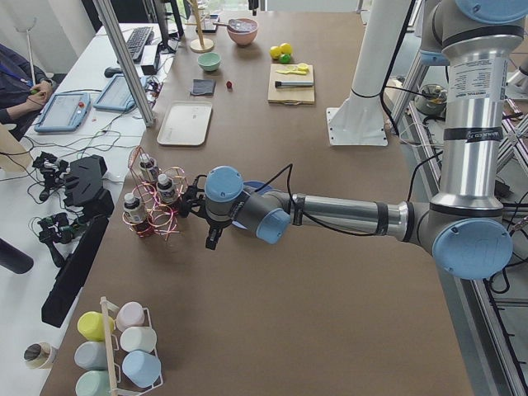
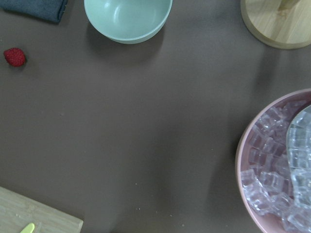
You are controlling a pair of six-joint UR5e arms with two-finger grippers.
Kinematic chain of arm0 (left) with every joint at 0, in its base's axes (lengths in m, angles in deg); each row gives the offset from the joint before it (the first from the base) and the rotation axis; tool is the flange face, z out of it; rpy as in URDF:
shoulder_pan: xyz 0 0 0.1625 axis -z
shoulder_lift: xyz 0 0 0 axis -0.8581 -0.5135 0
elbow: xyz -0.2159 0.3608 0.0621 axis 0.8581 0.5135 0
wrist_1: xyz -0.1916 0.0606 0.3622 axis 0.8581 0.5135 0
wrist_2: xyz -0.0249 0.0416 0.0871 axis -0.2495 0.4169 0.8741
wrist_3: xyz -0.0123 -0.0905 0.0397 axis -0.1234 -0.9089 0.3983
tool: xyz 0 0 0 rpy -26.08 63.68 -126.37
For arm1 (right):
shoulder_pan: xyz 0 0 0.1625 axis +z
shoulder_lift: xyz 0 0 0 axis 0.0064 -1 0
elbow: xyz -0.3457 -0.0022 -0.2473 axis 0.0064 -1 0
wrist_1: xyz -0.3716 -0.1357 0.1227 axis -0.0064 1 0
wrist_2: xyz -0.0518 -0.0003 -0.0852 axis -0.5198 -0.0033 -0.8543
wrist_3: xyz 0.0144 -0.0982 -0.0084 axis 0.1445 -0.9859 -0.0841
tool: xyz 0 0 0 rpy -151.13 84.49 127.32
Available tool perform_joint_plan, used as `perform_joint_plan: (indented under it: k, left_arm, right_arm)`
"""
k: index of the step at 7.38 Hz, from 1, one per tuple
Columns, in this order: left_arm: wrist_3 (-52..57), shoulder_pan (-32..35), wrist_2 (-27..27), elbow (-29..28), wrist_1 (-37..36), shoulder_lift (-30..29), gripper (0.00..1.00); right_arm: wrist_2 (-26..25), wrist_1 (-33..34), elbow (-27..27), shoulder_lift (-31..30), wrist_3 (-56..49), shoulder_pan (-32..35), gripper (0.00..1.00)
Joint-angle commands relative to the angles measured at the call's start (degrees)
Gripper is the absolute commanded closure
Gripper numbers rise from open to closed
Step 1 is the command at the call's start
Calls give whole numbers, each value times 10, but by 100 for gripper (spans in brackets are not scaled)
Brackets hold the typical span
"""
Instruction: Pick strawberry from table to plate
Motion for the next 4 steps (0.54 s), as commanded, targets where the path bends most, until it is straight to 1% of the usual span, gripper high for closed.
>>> perform_joint_plan:
  k: [1,2,4]
  left_arm:
    - [-125,-73,39,-17,86,-1,1]
    - [-180,-106,54,-52,157,-8,1]
    - [-262,-174,101,-120,261,-32,3]
  right_arm:
    - [-79,-99,-2,3,182,-109,0]
    - [-99,-123,-2,4,218,-139,0]
    - [-103,-130,-2,4,224,-149,0]
